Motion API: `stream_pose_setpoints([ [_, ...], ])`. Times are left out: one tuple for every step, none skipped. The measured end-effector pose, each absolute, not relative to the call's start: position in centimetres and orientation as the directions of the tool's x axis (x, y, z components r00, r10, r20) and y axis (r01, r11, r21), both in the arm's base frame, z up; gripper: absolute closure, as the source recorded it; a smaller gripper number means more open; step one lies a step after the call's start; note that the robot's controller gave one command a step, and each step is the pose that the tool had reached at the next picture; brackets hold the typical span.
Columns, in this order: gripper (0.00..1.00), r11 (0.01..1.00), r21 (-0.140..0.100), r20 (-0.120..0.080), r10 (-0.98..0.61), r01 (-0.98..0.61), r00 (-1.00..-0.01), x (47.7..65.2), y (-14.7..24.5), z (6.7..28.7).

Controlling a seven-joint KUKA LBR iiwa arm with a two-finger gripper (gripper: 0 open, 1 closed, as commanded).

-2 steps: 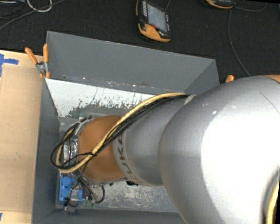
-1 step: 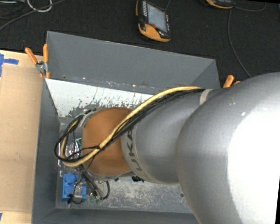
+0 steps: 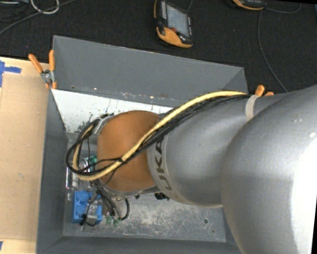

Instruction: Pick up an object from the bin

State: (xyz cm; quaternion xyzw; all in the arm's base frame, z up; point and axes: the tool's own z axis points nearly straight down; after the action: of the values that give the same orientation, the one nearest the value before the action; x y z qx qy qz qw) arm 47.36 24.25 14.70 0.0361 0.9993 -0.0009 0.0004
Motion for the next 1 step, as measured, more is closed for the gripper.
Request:
stream_pose_setpoints([
  [1.00,0.997,-0.001,-0.002,0.072,0.072,-0.997,47.43,24.23,17.14],
])
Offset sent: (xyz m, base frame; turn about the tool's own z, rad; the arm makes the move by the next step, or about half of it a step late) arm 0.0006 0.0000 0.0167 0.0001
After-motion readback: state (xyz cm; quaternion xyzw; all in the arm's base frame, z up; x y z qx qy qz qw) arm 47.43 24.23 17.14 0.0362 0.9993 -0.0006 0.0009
